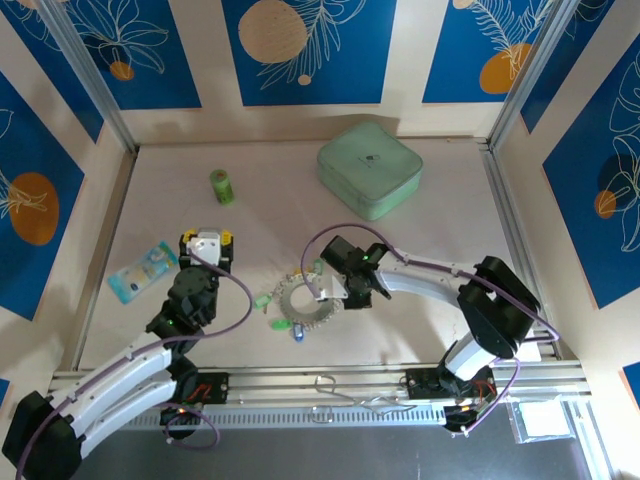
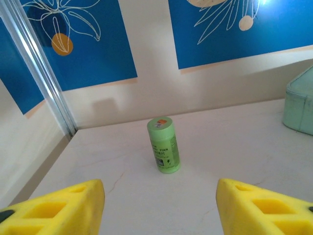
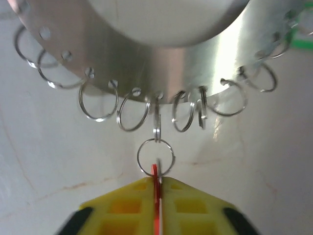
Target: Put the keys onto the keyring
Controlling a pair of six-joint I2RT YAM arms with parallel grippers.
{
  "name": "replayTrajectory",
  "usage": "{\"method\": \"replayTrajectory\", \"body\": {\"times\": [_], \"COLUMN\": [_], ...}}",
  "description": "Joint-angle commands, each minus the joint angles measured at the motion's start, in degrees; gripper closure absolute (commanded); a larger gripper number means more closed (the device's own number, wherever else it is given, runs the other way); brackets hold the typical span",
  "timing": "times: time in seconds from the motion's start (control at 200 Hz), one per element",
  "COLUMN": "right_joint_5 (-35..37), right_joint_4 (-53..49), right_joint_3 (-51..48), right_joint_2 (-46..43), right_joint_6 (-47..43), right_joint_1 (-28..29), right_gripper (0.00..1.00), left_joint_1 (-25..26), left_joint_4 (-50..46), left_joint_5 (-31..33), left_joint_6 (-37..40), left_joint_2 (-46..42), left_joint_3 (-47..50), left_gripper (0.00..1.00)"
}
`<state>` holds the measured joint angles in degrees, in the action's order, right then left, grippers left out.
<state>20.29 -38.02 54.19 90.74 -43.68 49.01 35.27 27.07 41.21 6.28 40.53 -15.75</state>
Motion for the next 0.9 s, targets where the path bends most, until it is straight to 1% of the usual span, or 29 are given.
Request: {"method": "replayTrajectory", "body": {"times": [0.0, 0.07, 0.17, 0.225, 0.3, 0.37, 0.42, 0.46, 0.495, 0.56, 0.64, 0.71, 0.78, 0.845, 0.895], "right_joint_5": [4.39, 4.41, 0.39, -2.21, -6.26, -9.84, -13.0, -15.28, -15.83, -14.92, -11.28, -8.26, -5.43, -6.65, -7.92], "right_joint_4": [-5.1, -5.64, -4.66, -2.94, 0.97, 8.67, 16.33, 23.25, 29.48, 39.83, 48.28, 54.79, 63.77, 72.32, 76.6], "right_joint_3": [-0.92, -0.78, -0.79, -1.02, -0.81, -2.82, -6.39, -10.13, -13.63, -19.81, -25.03, -28.79, -32.98, -35.87, -36.52], "right_joint_2": [1.15, -0.39, -4.83, -8.28, -13.14, -18.59, -23.08, -26.62, -29.25, -32.31, -32.21, -30.31, -28.05, -25.07, -21.92], "right_joint_6": [-0.44, 0.38, 2.15, 3.91, 9.42, 16.63, 22.76, 27.83, 32.12, 38.41, 43.74, 45.13, 45.73, 46.01, 45.9], "right_joint_1": [-0.07, -0.29, -1.91, -3.28, -5.98, -9.9, -14.69, -18.99, -22.69, -29.77, -37.67, -42.25, -44.51, -45.96, -46.58], "right_gripper": [0.74, 0.69, 0.67, 0.66, 0.66, 0.65, 0.63, 0.6, 0.56, 0.51, 0.51, 0.51, 0.51, 0.51, 0.51], "left_joint_1": [-0.89, -1.44, -2.5, -3.58, -5.67, -7.39, -8.37, -9.16, -10.07, -11.92, -14.4, -15.75, -16.55, -17.81, -19.08], "left_joint_4": [2.37, 2.33, 2.19, 2.22, 1.2, 0.05, 0.37, 1.34, 2.17, 3.02, 5.13, 7.44, 10.4, 12.17, 12.48], "left_joint_5": [2.09, 2.56, 2.1, 1.11, -1.91, -3.68, -4.34, -4.35, -4.87, -5.97, -8.67, -9.49, -8.84, -9.75, -11.61], "left_joint_6": [-2.02, -1.99, -1.98, -1.72, -2.07, -3.56, -3.82, -3.91, -3.91, -3.82, -4.48, -6.33, -6.53, -6.34, -6.2], "left_joint_2": [-0.03, 0.37, 1.74, 2.91, 4.21, 5.4, 6.35, 7.38, 8.34, 10.27, 12.68, 14.45, 16.25, 18.53, 20.57], "left_joint_3": [0.45, 0.54, 0.45, 0.45, 0.13, -0.33, -0.25, 0.03, 0.19, 0.19, 0.43, 1.03, 1.5, 1.27, 0.67], "left_gripper": [0.4, 0.39, 0.36, 0.32, 0.25, 0.21, 0.19, 0.16, 0.15, 0.13, 0.13, 0.12, 0.12, 0.12, 0.12]}}
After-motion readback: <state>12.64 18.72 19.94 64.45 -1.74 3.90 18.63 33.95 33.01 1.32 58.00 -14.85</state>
